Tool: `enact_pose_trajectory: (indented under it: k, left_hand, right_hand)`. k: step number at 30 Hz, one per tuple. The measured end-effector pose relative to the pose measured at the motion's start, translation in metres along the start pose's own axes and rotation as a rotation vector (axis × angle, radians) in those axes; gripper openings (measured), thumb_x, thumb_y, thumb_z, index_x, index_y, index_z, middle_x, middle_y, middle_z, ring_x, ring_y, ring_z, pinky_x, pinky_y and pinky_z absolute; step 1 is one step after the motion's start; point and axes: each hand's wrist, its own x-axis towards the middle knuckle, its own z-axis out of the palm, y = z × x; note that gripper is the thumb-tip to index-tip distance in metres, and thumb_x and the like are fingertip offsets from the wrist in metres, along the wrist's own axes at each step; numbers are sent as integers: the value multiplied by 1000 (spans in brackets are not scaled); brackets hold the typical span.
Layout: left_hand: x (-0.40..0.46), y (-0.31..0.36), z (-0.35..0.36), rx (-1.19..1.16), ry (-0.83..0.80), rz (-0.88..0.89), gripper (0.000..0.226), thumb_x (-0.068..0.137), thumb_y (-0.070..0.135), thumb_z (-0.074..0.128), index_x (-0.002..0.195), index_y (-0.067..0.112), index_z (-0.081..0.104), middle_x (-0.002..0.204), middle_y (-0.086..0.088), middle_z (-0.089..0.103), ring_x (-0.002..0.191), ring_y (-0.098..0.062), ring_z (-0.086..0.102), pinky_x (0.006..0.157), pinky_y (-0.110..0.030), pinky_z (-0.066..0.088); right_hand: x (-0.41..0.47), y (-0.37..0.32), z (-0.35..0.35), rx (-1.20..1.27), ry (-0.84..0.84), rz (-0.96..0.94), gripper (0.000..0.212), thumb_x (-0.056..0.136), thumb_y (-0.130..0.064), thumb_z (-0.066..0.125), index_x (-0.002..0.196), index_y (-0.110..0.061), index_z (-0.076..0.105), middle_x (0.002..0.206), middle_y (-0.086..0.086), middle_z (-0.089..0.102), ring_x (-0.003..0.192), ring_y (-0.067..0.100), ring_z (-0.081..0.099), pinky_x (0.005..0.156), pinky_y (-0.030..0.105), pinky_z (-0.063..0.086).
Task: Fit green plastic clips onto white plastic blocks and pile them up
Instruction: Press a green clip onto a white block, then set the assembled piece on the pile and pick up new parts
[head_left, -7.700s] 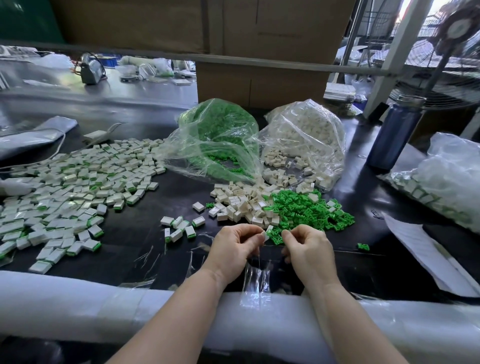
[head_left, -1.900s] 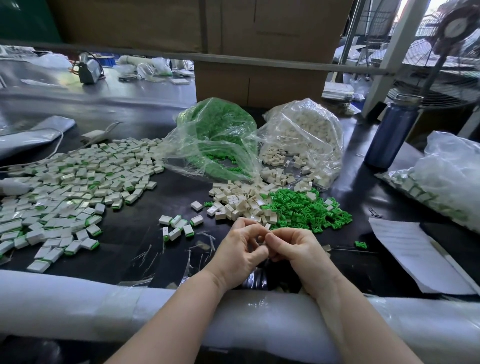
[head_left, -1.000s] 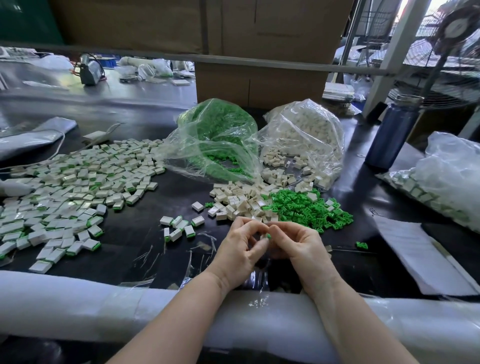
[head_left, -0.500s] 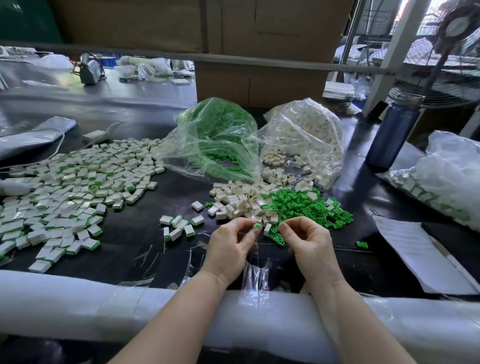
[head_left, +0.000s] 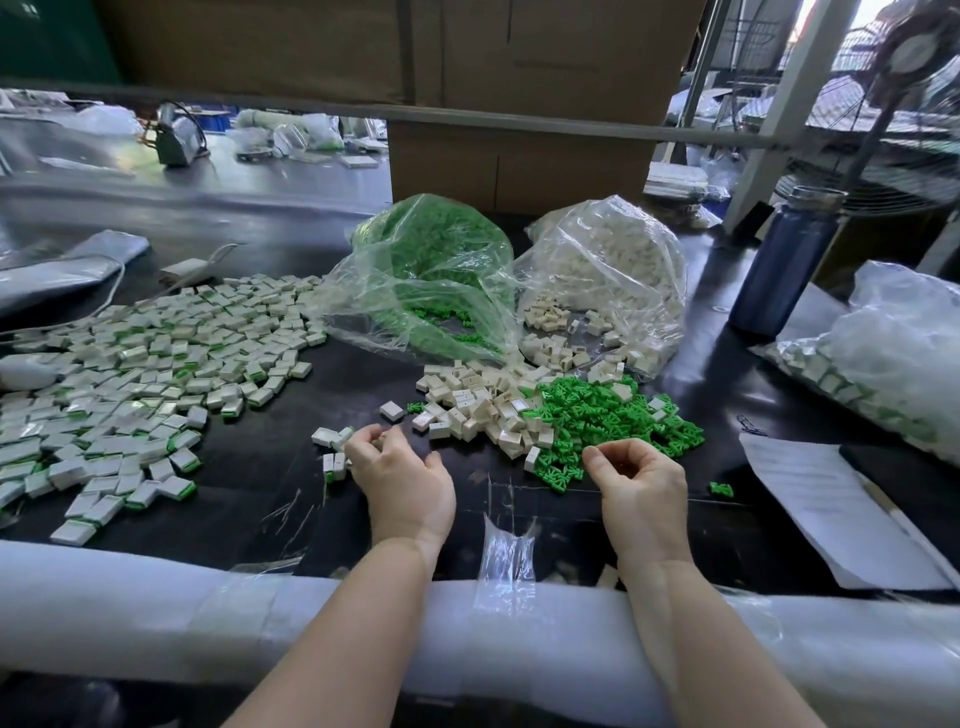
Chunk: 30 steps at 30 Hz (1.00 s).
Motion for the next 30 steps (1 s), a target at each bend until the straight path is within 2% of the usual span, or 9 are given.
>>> enact_pose_trajectory:
  k: [3,6,9,13,16,20,24,27,30]
  left_hand:
    - [-1,2,-1,43,-50,-12,41,89,10,56,125,-7,46,141,-17,20,130,-30,27,106,-22,21]
    - [-2,3,-1,76,-96,-7,48,91,12,54,132,-6,38,149,-16,13,139,-29,16,113,-27,15]
    - [-4,3,0,112,-113,41,53,92,14,54,137,-4,33,153,-13,7,143,-27,3,117,-30,11]
    - [-9,5,2,168,-85,269,50,89,15,58,135,3,42,145,-10,25,137,-23,14,116,-30,16]
    - [-13,5,5,204,-151,398,43,89,15,57,132,14,48,139,-4,30,132,-20,19,113,-27,17]
    - [-11,3,11,270,-254,326,57,93,17,50,145,20,26,151,-3,3,141,-22,2,116,-30,8]
    - [-7,3,16,373,-333,188,68,97,25,41,149,25,-3,154,-12,-19,143,-28,-11,116,-36,-1]
    - [-5,3,17,442,-374,208,65,99,33,35,148,27,-6,156,-11,-13,144,-26,-4,116,-35,-1]
    - [-5,2,16,363,-384,298,58,98,30,38,149,29,9,157,-4,7,142,-22,11,115,-31,7]
  right_hand:
    - [1,0,0,-23,0,16,21,82,-13,69,64,-18,61,61,-1,59,58,10,50,56,21,39]
    - [1,1,0,-61,-14,31,20,83,-13,68,65,-18,62,63,-1,60,60,10,52,57,21,40]
    - [0,1,1,-121,-46,26,17,84,-10,66,70,-18,63,73,1,64,72,16,58,64,23,42]
    - [-2,0,3,-231,-59,-19,11,88,-7,60,90,-14,68,95,4,62,91,20,58,80,25,42]
    - [-4,-2,4,-387,-52,-76,24,87,-8,60,110,-14,65,111,3,55,110,22,49,88,21,34]
    - [-6,-6,6,-559,-126,-4,47,90,-17,56,136,-23,47,140,7,41,128,23,32,106,26,23]
    - [-5,-6,8,-623,-216,-3,47,95,-16,47,139,-28,41,148,5,33,135,22,27,113,35,21]
    - [-5,-2,8,-595,-247,-46,43,96,-11,43,136,-27,46,147,0,36,135,18,26,109,29,21]
    - [-5,0,9,-584,-249,-90,41,95,-10,45,134,-23,50,142,-2,42,132,17,30,104,22,22]
